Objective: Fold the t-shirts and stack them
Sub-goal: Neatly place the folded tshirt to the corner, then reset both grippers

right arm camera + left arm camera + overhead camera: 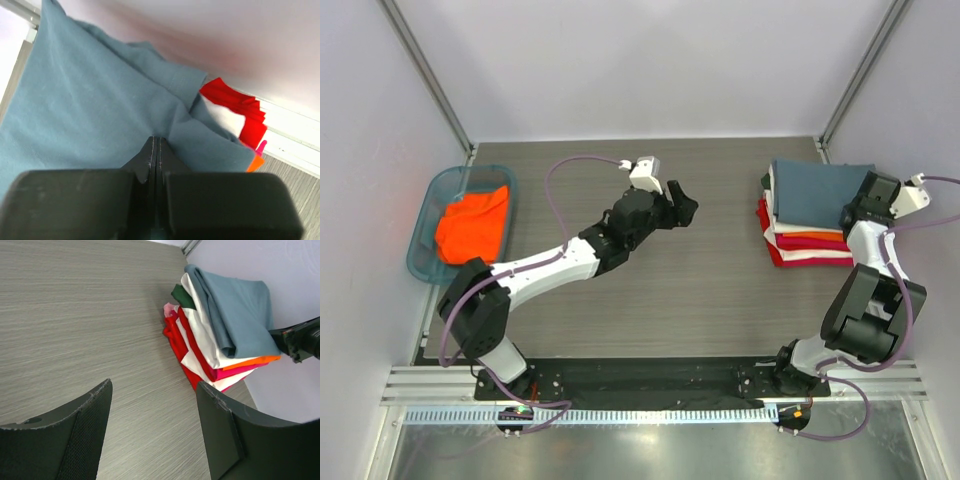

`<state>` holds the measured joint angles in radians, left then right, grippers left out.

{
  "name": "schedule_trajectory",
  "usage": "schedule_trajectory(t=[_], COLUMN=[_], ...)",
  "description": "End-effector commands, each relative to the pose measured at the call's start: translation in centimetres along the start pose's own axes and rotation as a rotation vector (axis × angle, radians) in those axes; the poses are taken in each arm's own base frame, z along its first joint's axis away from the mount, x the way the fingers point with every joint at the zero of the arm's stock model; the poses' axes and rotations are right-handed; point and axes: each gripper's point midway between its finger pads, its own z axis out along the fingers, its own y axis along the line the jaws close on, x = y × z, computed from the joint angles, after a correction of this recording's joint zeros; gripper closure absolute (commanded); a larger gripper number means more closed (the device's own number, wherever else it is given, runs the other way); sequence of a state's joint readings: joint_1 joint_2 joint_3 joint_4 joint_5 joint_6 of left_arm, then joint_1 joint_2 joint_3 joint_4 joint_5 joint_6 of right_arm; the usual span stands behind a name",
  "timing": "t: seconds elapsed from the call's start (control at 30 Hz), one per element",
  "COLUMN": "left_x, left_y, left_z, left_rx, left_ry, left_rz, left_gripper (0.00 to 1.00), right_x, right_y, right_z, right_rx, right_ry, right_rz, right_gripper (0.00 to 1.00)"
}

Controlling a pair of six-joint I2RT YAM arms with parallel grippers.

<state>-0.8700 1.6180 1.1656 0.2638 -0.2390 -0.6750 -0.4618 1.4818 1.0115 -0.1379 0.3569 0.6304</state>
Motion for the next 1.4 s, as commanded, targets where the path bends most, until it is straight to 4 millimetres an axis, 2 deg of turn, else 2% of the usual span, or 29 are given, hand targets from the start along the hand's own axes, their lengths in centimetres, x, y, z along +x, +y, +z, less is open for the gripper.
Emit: schedule_trajectory(t=[0.0, 0.1, 0.2, 0.23, 0.3, 0.33, 0.43, 0.5, 0.53, 0.57, 0.63, 0.67, 0.7, 0.73, 0.77, 0.8, 0.83, 0.87, 0.9, 0.97, 1.0, 1.03, 1.07, 1.1, 1.17, 1.2, 1.23, 1.3, 1.37], left_x=[-2.2, -2.5, -2.8, -2.5, -2.3, -2.2, -1.9, -1.8, -1.4, -1.9, -1.4, -2.0, -1.3, -1.3, -1.1, -0.9, -0.8, 0.1, -0.4, -0.1, 0.3, 0.3, 0.5, 1.2, 1.5, 1.8, 2.1, 2.8, 4.4], left_y=[-0.8, -0.7, -0.3, 0.1, 1.0, 2.0, 3.7, 4.6, 5.3, 5.8, 7.2, 7.7, 9.0, 9.5, 11.0, 11.8, 12.7, 14.9, 15.2, 16.5, 17.5, 17.9, 18.3, 19.1, 20.3, 20.9, 21.6, 22.1, 22.7], left_z=[-1.5, -2.0, -2.5, -2.7, -3.1, -3.4, -4.4, -4.9, -5.4, -5.9, -6.8, -7.5, -8.0, -8.4, -9.3, -9.9, -10.4, -11.2, -11.9, -12.9, -13.8, -14.2, -14.6, -14.9, -15.5, -15.8, -15.9, -15.9, -15.9], left_rx=[0.02, 0.015, -0.006, -0.022, -0.059, -0.107, -0.18, -0.211, -0.235, -0.261, -0.304, -0.323, -0.353, -0.365, -0.401, -0.425, -0.448, -0.495, -0.486, -0.495, -0.505, -0.512, -0.522, -0.531, -0.573, -0.601, -0.632, -0.645, -0.637], left_ry=[-0.048, -0.051, -0.052, -0.037, -0.02, -0.009, 0.014, 0.018, 0.035, 0.016, 0.022, 0.0, 0.013, 0.012, 0.009, 0.012, 0.01, 0.023, 0.001, -0.003, -0.009, -0.013, -0.014, -0.003, -0.003, 0.014, 0.031, 0.067, 0.119], left_rz=[0.015, 0.029, 0.049, 0.064, 0.095, 0.113, 0.164, 0.184, 0.201, 0.203, 0.214, 0.212, 0.218, 0.22, 0.222, 0.22, 0.213, 0.194, 0.165, 0.139, 0.139, 0.148, 0.159, 0.197, 0.242, 0.268, 0.3, 0.324, 0.347], left_gripper=[0.31, 0.31, 0.29, 0.27, 0.25, 0.24, 0.24, 0.24, 0.24, 0.24, 0.23, 0.22, 0.21, 0.21, 0.21, 0.21, 0.19, 0.19, 0.18, 0.18, 0.18, 0.15, 0.13, 0.12, 0.11, 0.09, 0.07, 0.03, 0.0], right_x=[-2.2, -4.0, -5.5, -5.4, -4.5, -3.9, -2.1, 0.4, 0.7, 2.2, 4.0, 5.7, 6.7, 7.9, 8.9, 10.9, 12.0, 13.0, 14.7, 16.5, 18.0, 18.7, 19.7, 20.9, 22.1, 23.4, 23.1, 23.8, 23.6], right_y=[-0.4, 1.6, 5.0, 6.1, 7.8, 9.2, 11.0, 12.5, 12.9, 13.9, 14.4, 15.4, 15.4, 15.7, 15.7, 15.5, 15.4, 15.3, 14.4, 14.1, 13.1, 12.9, 12.4, 11.3, 10.9, 9.7, 10.1, 9.2, 9.3], right_z=[-0.5, -1.6, -3.8, -4.5, -5.8, -7.2, -9.6, -11.4, -12.5, -13.7, -15.0, -16.7, -17.2, -17.9, -18.3, -19.0, -19.2, -19.5, -19.3, -19.8, -19.5, -19.6, -19.8, -19.6, -20.1, -19.9, -20.1, -19.8, -19.5], right_rx=[0.037, -0.022, -0.131, -0.164, -0.232, -0.286, -0.353, -0.412, -0.438, -0.482, -0.523, -0.577, -0.582, -0.604, -0.618, -0.633, -0.646, -0.671, -0.674, -0.729, -0.736, -0.755, -0.771, -0.768, -0.806, -0.809, -0.841, -0.841, -0.82], right_ry=[-0.074, -0.091, -0.103, -0.096, -0.063, -0.055, -0.033, 0.004, 0.005, 0.024, 0.048, 0.067, 0.07, 0.084, 0.094, 0.121, 0.143, 0.171, 0.211, 0.266, 0.294, 0.306, 0.334, 0.361, 0.366, 0.386, 0.358, 0.352, 0.346], right_rz=[-0.016, -0.016, -0.037, -0.043, -0.058, -0.081, -0.16, -0.213, -0.221, -0.253, -0.288, -0.334, -0.363, -0.394, -0.428, -0.463, -0.474, -0.481, -0.496, -0.506, -0.538, -0.552, -0.572, -0.601, -0.622, -0.638, -0.624, -0.632, -0.6], right_gripper=[0.99, 0.99, 0.99, 0.98, 0.97, 0.97, 0.96, 0.96, 0.96, 0.96, 0.96, 0.96, 0.96, 0.95, 0.94, 0.93, 0.91, 0.86, 0.82, 0.71, 0.67, 0.62, 0.49, 0.44, 0.33, 0.27, 0.11, 0.09, 0.1])
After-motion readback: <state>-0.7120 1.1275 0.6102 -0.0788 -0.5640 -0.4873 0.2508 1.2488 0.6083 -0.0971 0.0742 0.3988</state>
